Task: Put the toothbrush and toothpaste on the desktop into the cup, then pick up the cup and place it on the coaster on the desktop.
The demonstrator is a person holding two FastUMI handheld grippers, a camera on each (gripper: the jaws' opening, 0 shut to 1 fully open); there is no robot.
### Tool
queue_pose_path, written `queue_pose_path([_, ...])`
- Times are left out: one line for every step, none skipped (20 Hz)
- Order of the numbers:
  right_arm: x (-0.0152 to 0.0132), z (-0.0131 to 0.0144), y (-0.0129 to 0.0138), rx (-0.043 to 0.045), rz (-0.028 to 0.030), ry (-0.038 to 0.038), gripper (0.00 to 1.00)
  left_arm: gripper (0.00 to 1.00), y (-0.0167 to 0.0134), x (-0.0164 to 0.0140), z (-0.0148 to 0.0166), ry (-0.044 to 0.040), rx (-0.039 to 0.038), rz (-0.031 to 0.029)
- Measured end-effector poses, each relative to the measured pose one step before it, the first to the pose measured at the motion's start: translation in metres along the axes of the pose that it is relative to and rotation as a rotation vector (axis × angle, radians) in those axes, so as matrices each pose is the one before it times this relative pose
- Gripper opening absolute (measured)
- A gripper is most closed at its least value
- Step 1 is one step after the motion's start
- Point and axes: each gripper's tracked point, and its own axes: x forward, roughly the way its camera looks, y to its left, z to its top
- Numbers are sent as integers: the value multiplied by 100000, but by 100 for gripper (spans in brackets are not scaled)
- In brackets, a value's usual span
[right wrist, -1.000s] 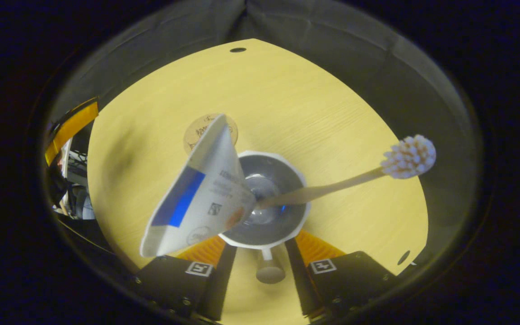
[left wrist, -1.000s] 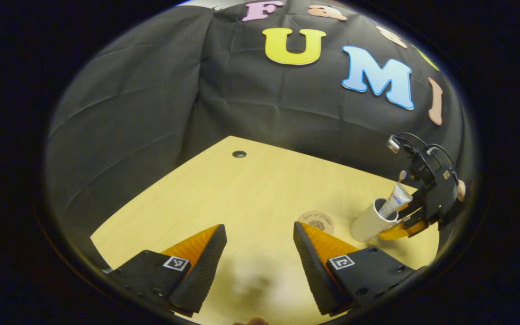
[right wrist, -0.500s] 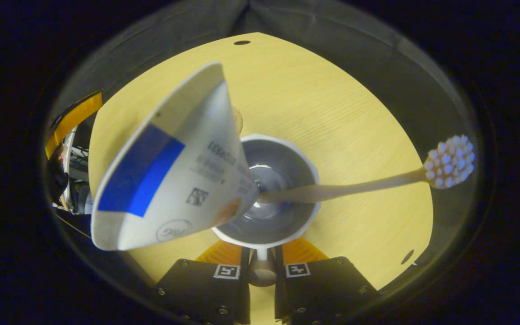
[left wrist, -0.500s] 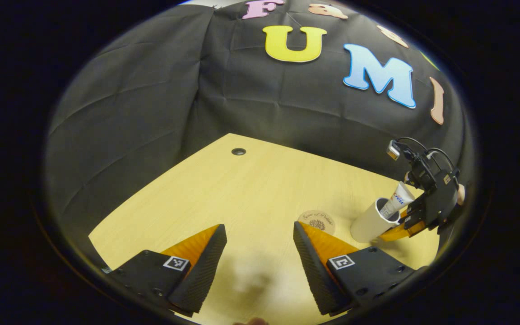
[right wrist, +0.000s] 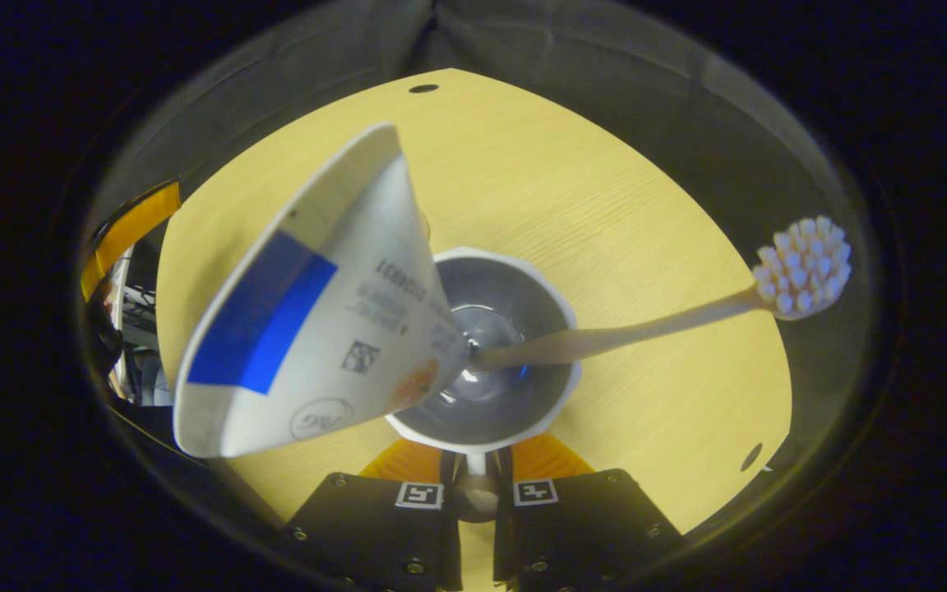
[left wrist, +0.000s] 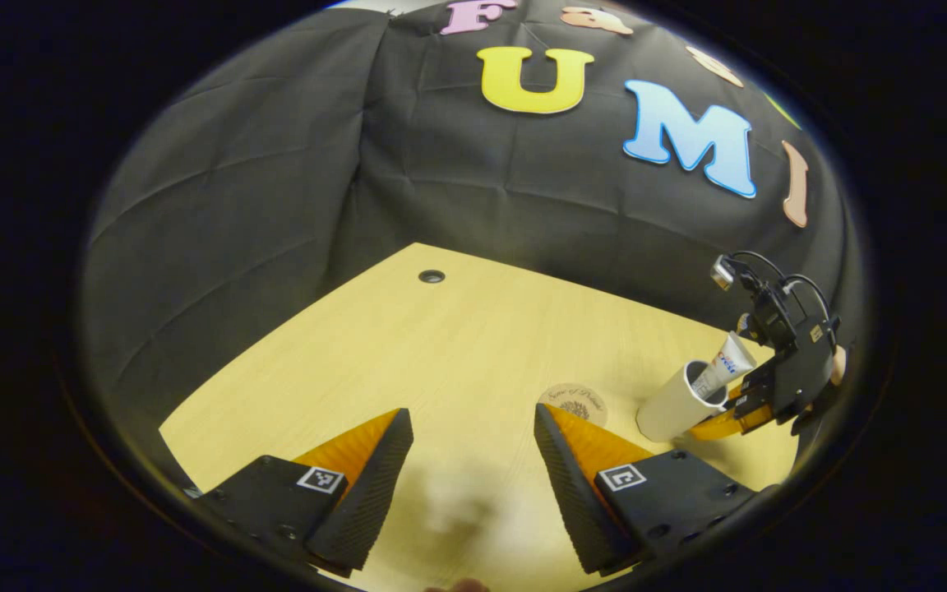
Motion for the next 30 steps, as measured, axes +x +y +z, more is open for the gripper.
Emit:
queue_pose_path([-38,-45,47,-5,-266,-95,16,98,0,-57,90,-75,199,113])
queue_pose_path([-59,84,14,-448,-403,18,16,96,7,54,133,-177,-63,-108])
queue_pose_path([-108,139,153,156,2,-262,16,96,85,17,50,-36,-70,127])
queue_pose_path([-201,230,124,402,272,-291,16,96,159,-111,-50,35,-90,67])
queue_pose_path([-237,475,149,278,9,-887,16,96,138,-119,-13,4,-176,132])
queue_pose_path([-80,519,270,417,81,-750,16,96,239,-340,-130,-12,-136,181])
queue_pose_path([-65,679,394,742,566,-947,16,96,273,-271,-81,-120,-112,304])
queue_pose_path([234,601,491,938,871,-856,16,96,405,-343,-58,51,-53,209])
queue_pose_path([76,652,497,622,649,-850,16,96,340,-132,38,-167,-34,327])
queue_pose_path([121,633,385,-85,253,-856,16,96,329,129,177,-97,-96,231])
queue_pose_path([100,606,459,-603,-44,-692,16,98,330,56,173,-213,-139,260])
queue_pose_path([30,549,525,-416,434,-356,16,98,380,-291,60,6,-135,511])
queue_pose_path([94,566,607,-446,797,-310,16,96,388,-374,30,91,-215,481])
queue_pose_path([156,499,492,-685,469,-275,16,96,472,-296,53,149,-282,582])
queue_pose_path([127,467,385,-864,48,-28,16,96,487,-234,62,33,-393,558])
queue_pose_path([202,423,380,-665,85,109,16,98,754,10,43,-104,-422,624])
queue_pose_path([126,470,410,-569,324,16,16,96,614,5,39,-64,-430,513])
queue_pose_path([75,435,261,-573,81,130,16,96,705,538,55,85,-343,524])
queue_pose_path([96,505,302,-773,-203,88,16,96,483,119,118,-25,-283,526])
queue_pose_path([82,347,184,-521,-169,240,16,96,449,-87,-4,80,-299,458])
queue_pose_path([31,383,272,-177,86,336,16,96,417,-70,-11,205,-281,442])
queue_pose_path([142,148,172,-171,93,499,16,98,294,-257,-43,99,-252,438])
queue_pose_path([181,168,82,-336,-265,423,16,96,61,-8,-7,179,-284,360])
queue_pose_path([192,11,225,-269,-194,649,16,96,111,13,-50,160,-292,386])
queue_pose_path([236,146,251,-284,-109,797,16,96,63,72,145,81,-320,354])
queue_pose_path([385,-46,432,-658,-159,541,16,96,177,33,41,-53,-414,336])
queue_pose_path([342,14,408,-601,-181,1046,16,96,21,45,93,-100,-344,178])
queue_pose_path([587,156,348,-510,-190,1066,16,96,143,-1,-97,-84,-336,257])
queue_pose_path([475,163,239,-474,-177,733,16,96,-6,72,27,-80,-313,34])
queue_pose_path([279,145,-56,-249,-485,956,16,96,78,-42,-65,-3,-326,114])
